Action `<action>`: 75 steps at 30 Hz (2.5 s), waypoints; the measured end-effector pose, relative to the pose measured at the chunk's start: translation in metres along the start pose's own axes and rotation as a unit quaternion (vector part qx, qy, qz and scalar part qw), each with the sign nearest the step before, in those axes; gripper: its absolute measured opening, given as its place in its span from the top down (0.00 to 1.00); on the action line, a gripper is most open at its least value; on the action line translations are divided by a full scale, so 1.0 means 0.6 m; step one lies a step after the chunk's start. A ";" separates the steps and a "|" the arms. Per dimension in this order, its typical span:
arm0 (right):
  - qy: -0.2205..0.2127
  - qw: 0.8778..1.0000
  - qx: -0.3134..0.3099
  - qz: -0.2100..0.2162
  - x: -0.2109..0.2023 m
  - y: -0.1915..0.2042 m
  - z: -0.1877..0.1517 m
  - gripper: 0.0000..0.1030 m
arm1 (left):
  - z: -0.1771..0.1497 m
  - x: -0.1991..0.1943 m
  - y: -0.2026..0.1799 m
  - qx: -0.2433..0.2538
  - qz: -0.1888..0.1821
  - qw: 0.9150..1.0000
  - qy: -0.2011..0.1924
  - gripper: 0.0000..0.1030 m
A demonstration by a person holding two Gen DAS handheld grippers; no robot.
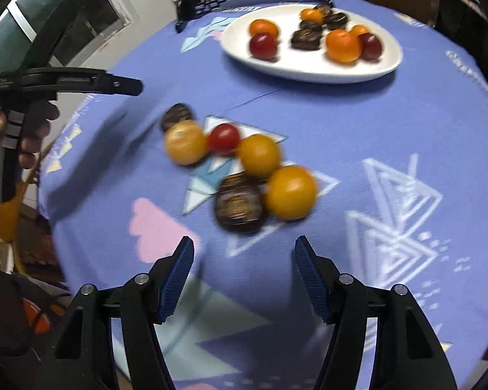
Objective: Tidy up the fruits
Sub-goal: 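Grasp a dark brown fruit with the right gripper while the left gripper grasps a pale yellow fruit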
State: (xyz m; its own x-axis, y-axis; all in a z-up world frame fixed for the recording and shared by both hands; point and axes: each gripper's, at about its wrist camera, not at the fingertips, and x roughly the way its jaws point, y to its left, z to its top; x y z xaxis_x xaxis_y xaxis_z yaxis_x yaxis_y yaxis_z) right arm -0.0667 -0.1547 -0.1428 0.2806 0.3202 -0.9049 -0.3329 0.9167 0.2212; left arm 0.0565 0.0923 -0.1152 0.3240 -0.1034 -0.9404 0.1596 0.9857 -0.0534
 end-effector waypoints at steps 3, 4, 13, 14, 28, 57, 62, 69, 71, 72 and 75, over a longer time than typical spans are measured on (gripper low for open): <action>0.004 1.000 -0.005 -0.009 0.014 0.016 -0.003 0.37 | -0.006 -0.003 0.002 0.003 -0.001 1.000 0.000 0.25; 0.003 1.000 -0.002 -0.010 0.017 0.017 -0.002 0.37 | -0.007 -0.004 0.000 0.007 0.000 1.000 0.000 0.25; -0.018 0.999 0.019 -0.031 0.041 0.006 0.029 0.49 | -0.012 0.003 -0.021 0.031 -0.006 1.000 0.004 0.25; -0.020 0.999 0.020 -0.033 0.041 0.006 0.032 0.55 | -0.012 0.005 -0.022 0.032 -0.007 0.999 0.006 0.25; -0.005 0.998 0.056 -0.022 0.019 -0.014 -0.004 0.60 | -0.069 0.001 -0.198 0.240 -0.054 0.969 -0.009 0.25; -0.024 0.997 0.070 -0.009 0.000 -0.010 -0.019 0.60 | -0.109 0.024 -0.133 0.183 -0.093 0.978 0.034 0.43; -0.023 0.997 0.071 -0.013 0.002 -0.009 -0.022 0.60 | -0.111 0.036 -0.153 0.198 -0.076 0.976 0.039 0.43; -0.026 0.997 0.073 -0.017 -0.004 -0.008 -0.026 0.60 | -0.108 0.040 -0.164 0.198 -0.080 0.976 0.051 0.59; -0.027 0.997 0.071 -0.018 -0.006 -0.007 -0.025 0.60 | -0.106 0.037 -0.160 0.191 -0.081 0.977 0.055 0.60; -0.029 0.997 0.070 -0.020 -0.009 -0.006 -0.025 0.60 | -0.104 0.032 -0.159 0.189 -0.080 0.977 0.051 0.60; -0.035 0.997 0.067 -0.019 -0.017 -0.003 -0.020 0.60 | -0.092 0.013 -0.162 0.188 -0.079 0.978 0.035 0.60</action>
State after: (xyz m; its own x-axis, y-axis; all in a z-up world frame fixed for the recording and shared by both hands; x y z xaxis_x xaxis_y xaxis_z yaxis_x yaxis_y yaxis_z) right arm -0.0796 -0.1624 -0.1383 0.3544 0.2965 -0.8868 -0.1987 0.9506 0.2385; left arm -0.0081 0.0033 -0.1362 0.2049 -0.2271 -0.9521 0.5387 0.8383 -0.0840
